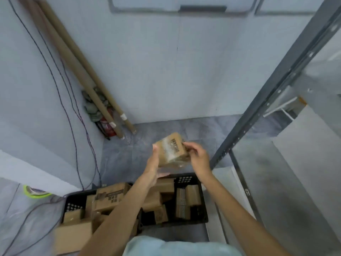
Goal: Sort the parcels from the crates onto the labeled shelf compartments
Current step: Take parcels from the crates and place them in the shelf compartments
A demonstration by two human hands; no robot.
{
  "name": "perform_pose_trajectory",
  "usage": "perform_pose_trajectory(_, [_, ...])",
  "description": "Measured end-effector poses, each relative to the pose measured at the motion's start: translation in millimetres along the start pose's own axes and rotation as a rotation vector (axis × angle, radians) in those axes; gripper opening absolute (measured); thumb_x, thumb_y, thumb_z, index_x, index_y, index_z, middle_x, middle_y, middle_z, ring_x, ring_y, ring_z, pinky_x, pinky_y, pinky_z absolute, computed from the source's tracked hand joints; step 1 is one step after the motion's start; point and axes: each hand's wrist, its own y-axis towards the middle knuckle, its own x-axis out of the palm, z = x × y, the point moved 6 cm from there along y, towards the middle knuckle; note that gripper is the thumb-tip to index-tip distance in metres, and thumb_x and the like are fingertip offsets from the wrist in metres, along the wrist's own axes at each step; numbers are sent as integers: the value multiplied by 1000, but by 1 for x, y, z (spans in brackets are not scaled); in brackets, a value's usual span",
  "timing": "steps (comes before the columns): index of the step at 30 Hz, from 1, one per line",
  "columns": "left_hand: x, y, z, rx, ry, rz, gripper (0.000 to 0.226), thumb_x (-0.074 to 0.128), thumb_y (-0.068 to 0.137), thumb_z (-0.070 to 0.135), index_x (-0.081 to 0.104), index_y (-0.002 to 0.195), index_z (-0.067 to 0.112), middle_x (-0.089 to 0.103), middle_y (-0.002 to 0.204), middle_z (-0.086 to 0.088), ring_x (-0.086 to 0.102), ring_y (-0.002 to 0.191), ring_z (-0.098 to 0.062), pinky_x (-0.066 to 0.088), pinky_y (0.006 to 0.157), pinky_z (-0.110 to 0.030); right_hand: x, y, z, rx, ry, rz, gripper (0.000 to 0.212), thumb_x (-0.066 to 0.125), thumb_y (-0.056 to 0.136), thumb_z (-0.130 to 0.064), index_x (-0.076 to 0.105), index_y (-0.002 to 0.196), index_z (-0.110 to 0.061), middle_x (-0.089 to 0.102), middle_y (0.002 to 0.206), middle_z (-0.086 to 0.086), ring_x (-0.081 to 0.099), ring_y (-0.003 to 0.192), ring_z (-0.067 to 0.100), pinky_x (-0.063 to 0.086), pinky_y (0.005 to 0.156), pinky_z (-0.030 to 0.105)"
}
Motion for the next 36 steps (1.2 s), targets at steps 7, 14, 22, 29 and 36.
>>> perform_pose_trajectory(7, [15, -45, 86, 234, -114, -164, 70, 50, 76, 69, 46, 132, 27, 47, 135, 3, 54, 117, -24, 54, 82, -52, -8, -33, -88, -272, 30, 46, 36, 44, 91, 11, 68, 104, -12, 55, 112, 6, 54, 101, -2, 44, 89, 10])
perform_pose_trajectory(14, [17, -64, 128, 476, -64, -218, 54, 55, 85, 54, 52, 125, 18, 62, 124, -8, 59, 114, -26, 55, 83, -48, -5, -51, -124, -318, 190, 168, 22, 57, 91, -34, 53, 86, -13, 54, 89, 7, 51, 81, 13, 40, 71, 9])
perform_pose_trajectory(22, [31, -86, 141, 594, -32, -384, 39, 50, 89, 49, 53, 113, 18, 63, 119, -6, 56, 115, -23, 45, 96, -44, -13, -41, -129, -141, 376, 257, 37, 57, 86, -51, 39, 78, -19, 39, 79, 1, 40, 70, 13, 37, 66, 28])
perform_pose_trajectory(29, [30, -83, 142, 375, -73, -382, 62, 56, 87, 47, 36, 135, 13, 54, 133, -13, 54, 121, -26, 51, 90, -50, -24, -41, -138, -259, 328, 162, 21, 64, 87, -12, 43, 85, -15, 42, 79, -1, 42, 71, 8, 40, 70, 22])
perform_pose_trajectory(36, [34, -91, 143, 307, -112, -477, 61, 69, 77, 30, 43, 131, 19, 59, 125, -10, 59, 111, -26, 53, 84, -48, -41, -37, -142, -277, 353, 137, 52, 65, 87, -15, 38, 128, -31, 47, 122, -2, 49, 111, 13, 46, 95, 32])
